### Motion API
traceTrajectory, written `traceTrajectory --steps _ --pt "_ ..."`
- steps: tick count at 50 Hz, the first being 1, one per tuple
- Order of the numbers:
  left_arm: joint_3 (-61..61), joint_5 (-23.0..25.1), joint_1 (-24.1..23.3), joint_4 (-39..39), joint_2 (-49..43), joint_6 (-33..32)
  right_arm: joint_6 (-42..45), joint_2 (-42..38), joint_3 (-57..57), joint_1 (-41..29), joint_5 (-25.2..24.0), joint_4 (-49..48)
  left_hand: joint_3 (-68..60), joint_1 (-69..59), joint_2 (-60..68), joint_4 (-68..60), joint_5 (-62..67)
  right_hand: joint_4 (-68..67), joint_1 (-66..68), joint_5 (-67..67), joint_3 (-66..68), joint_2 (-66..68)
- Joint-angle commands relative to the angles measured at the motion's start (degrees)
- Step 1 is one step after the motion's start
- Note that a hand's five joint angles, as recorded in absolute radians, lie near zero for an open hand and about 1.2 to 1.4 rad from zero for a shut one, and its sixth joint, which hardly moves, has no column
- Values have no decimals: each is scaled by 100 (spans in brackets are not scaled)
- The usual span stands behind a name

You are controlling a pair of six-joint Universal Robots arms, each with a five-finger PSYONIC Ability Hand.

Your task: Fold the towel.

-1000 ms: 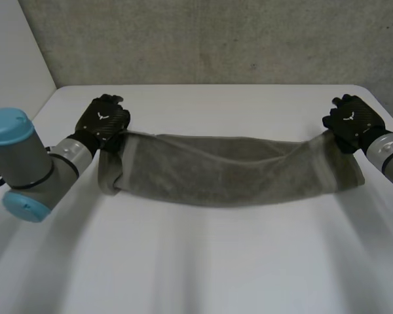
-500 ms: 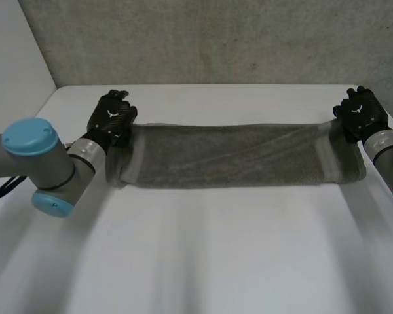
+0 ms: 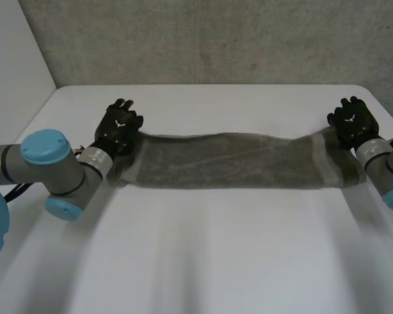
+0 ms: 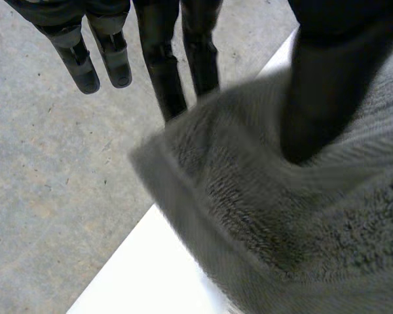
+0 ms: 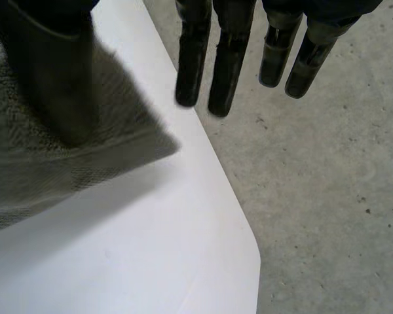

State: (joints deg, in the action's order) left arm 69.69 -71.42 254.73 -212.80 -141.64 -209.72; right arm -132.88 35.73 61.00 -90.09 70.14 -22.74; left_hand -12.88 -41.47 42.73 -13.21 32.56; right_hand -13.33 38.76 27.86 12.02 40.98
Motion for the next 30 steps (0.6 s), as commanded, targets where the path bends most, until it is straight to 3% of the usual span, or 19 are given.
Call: traceTrajectory --steps 1,11,16,24,30 --pt "10 -74 -11 2 127 10 -10 136 -71 -9 61 6 288 3176 -3302 321 -3256 333 -3876 -2786 -202 -4098" --pt "423 -382 -55 37 1358 63 -387 1525 289 35 193 208 288 3160 -3285 321 -3256 333 -3876 -2786 -202 -4098" --pt "906 -391 -73 125 1877 63 -817 2191 745 70 114 1050 288 3126 -3251 321 -3235 333 -3876 -2786 -202 -4098" --pt "1838 -373 -99 784 2228 37 -845 2324 1439 184 44 2149 288 3076 -3201 321 -3184 333 -3860 -2786 -202 -4083" --pt "2233 -408 -29 1153 2202 -7 -783 2333 1924 439 -220 2239 288 2891 -3016 321 -2999 333 -3641 -2786 -202 -3864"
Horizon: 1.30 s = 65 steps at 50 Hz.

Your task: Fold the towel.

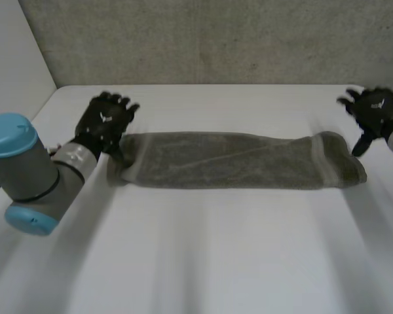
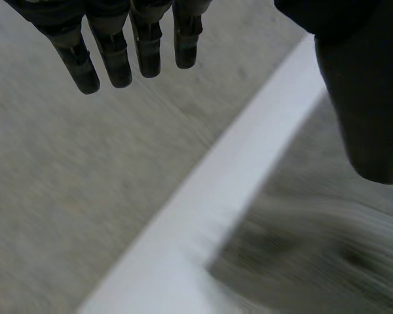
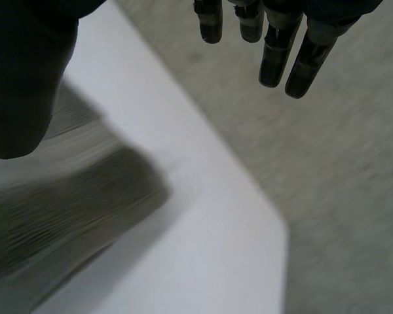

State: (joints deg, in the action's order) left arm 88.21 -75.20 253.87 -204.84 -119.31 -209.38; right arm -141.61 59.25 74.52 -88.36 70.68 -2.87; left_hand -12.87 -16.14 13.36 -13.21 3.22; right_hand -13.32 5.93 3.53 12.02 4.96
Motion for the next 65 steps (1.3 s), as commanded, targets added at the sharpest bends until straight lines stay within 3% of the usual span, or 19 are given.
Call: traceTrajectory --steps 1,4,16,24,35,40,43,46,48,53,65 --pt "433 -39 48 357 -66 -33 89 -27 685 327 -439 243 287 341 -63 321 -48 332 -125 -353 -202 -28" --pt "478 -118 31 305 -154 -42 72 -45 844 433 -695 164 287 307 -29 321 -14 332 447 -313 -202 544" --pt "161 -558 57 58 -699 -59 89 -449 1003 504 -793 -408 287 -13 291 321 305 332 1004 244 -202 1101" --pt "56 -575 110 -30 -893 -68 107 -677 915 504 -810 -425 287 -63 341 321 356 332 2215 1455 -202 2312" --pt "12 -593 189 14 -1086 -341 124 -844 774 539 -810 -372 287 -417 694 321 709 332 5210 4449 -202 5307" --pt "65 -593 233 23 -1068 -341 116 -818 801 688 -828 -364 287 -1073 1350 321 1365 332 6454 5694 -202 6551" --pt "82 -593 268 41 -1024 -332 212 -765 888 785 -837 -355 287 -2082 2360 321 2374 332 7406 6646 -202 7503" --pt "100 -584 277 50 -1016 -323 291 -757 924 794 -854 -355 287 -3209 3487 321 3501 332 7407 6647 -202 7504" --pt "144 -584 320 50 -1007 -314 475 -704 1037 838 -959 -320 287 -4616 4894 321 4908 332 7407 6647 -202 7504" --pt "231 -584 373 67 -902 -306 634 -493 1213 969 -1152 -276 287 -5948 6226 321 6240 332 7407 6647 -202 7504" --pt "759 -575 461 155 -321 -279 924 -300 1609 1286 -1320 -232 287 -6386 6664 321 6678 332 7407 6647 -202 7504"
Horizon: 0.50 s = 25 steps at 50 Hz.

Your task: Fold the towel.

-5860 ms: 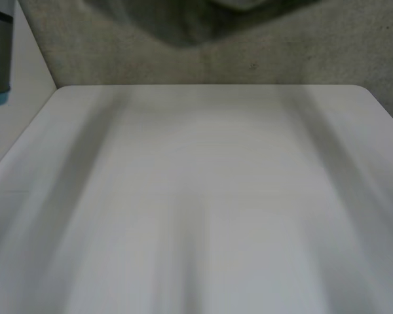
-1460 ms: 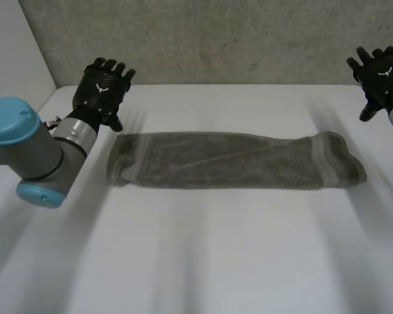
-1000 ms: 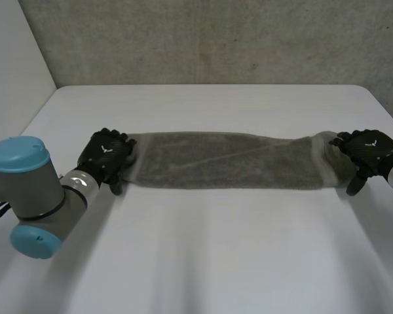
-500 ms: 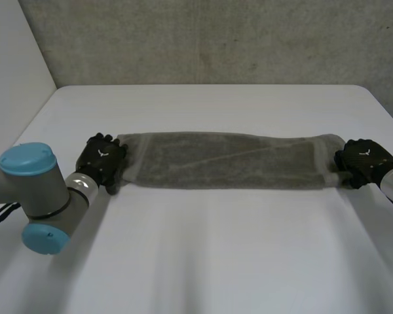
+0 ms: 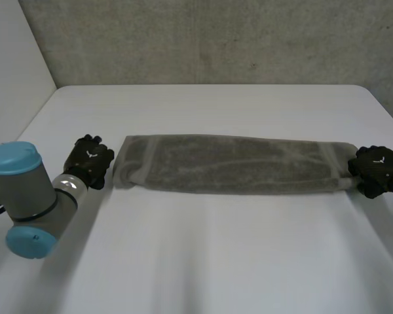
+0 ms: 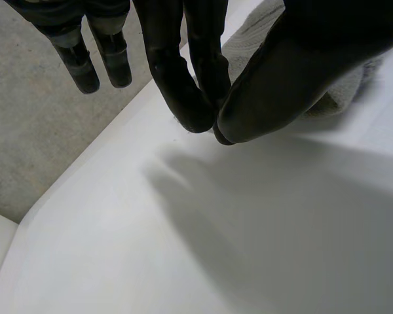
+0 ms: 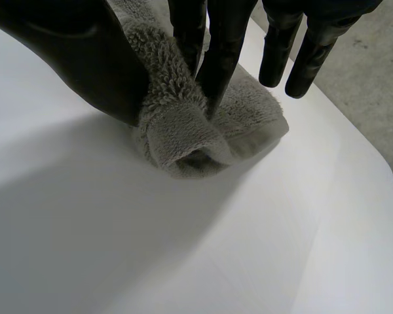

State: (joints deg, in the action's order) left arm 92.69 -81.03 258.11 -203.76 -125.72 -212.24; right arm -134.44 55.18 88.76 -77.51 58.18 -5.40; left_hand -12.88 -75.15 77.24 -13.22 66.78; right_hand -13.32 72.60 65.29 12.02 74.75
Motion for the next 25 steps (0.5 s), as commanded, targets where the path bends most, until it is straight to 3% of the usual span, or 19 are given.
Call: traceTrajectory --steps 1,8,11,12,13,14,15,16,18,25 --pt "424 8 37 73 425 7 312 124 229 288 -122 21 288 -485 276 322 322 332 740 471 -202 525" --pt "812 17 64 135 874 24 647 212 344 667 -395 188 288 -420 211 322 257 332 740 471 -202 525" --pt "918 0 81 135 1050 68 770 212 335 851 -562 338 288 186 -394 322 -348 332 740 471 -202 525" --pt "935 0 90 170 1128 112 831 221 318 947 -658 373 288 1235 -1443 322 -1397 332 740 471 -202 525" --pt "953 0 82 214 1190 182 884 221 283 1070 -728 382 288 3077 -3286 322 -3240 332 740 471 -202 525" --pt "953 0 81 214 1191 183 885 221 283 1071 -729 382 288 3096 -3304 322 -3258 332 740 471 -202 525" --pt "953 8 81 275 1243 252 937 221 239 1210 -772 382 288 4728 -4936 322 -4890 332 740 471 -202 525" --pt "953 8 81 276 1243 253 937 221 239 1212 -773 382 288 4744 -4953 322 -4907 332 740 471 -202 525" --pt "927 17 73 381 1313 410 1051 221 46 1492 -826 382 288 6353 -6561 322 -6515 332 740 471 -202 525" --pt "856 8 73 425 1401 525 1157 291 -640 1634 -861 478 288 6494 -6702 322 -6656 332 740 471 -202 525"
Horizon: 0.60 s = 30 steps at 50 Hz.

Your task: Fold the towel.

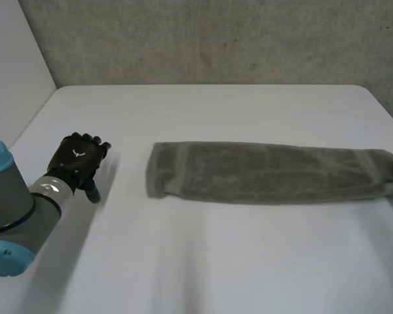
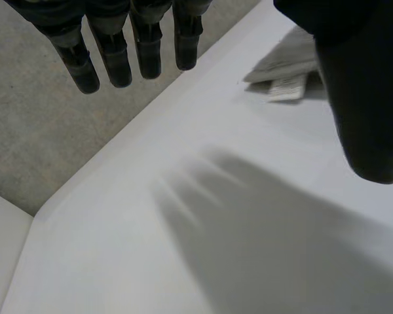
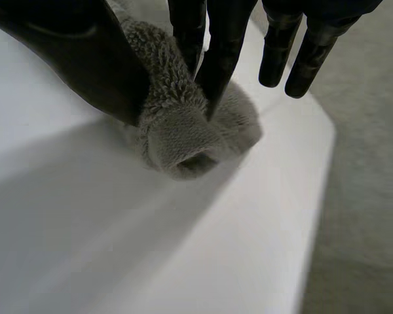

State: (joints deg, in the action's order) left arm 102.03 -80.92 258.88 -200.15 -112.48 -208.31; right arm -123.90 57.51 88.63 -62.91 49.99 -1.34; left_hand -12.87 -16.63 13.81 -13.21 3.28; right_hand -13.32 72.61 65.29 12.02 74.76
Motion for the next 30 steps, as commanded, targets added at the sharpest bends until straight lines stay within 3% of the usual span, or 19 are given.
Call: traceTrajectory --steps 1,5,7,10,12,13,15,19,21,30 --pt "-112 -11 -30 64 94 133 50 102 -801 139 -77 98 287 641 -360 321 -307 332 739 471 -202 524" --pt "-218 -11 -83 55 103 151 -3 225 -1023 -178 -191 125 287 658 -376 321 -324 332 739 471 -202 524" --pt "-253 -11 -109 55 112 168 -117 392 -1198 -930 -261 108 287 641 -360 321 -307 332 739 471 -202 524" --pt "-376 -20 -197 38 112 283 -188 436 -1278 -1365 -244 99 287 641 -360 321 -307 332 739 471 -202 524" --pt "-464 -20 -302 38 112 431 -284 436 -1427 -2152 -191 99 287 641 -360 321 -307 332 739 471 -202 524" --pt "-464 -20 -303 38 112 432 -284 436 -1427 -2156 -191 99 287 641 -360 321 -307 332 739 471 -202 524" --pt "-500 -20 -320 29 121 511 -337 392 -1480 -2934 -139 64 287 641 -360 321 -307 332 739 471 -202 524" --pt "-570 -29 -355 -23 200 774 -381 244 -1559 -3742 -95 -59 287 658 -376 321 -324 332 739 471 -202 524" --pt "-623 -29 -364 -41 217 863 -468 -19 -1699 -4490 45 -296 287 658 -376 321 -324 332 739 471 -202 524" --pt "-807 -319 -356 -50 305 1240 -856 -917 -2385 -5733 758 -736 287 658 -376 321 -323 332 739 471 -202 524"
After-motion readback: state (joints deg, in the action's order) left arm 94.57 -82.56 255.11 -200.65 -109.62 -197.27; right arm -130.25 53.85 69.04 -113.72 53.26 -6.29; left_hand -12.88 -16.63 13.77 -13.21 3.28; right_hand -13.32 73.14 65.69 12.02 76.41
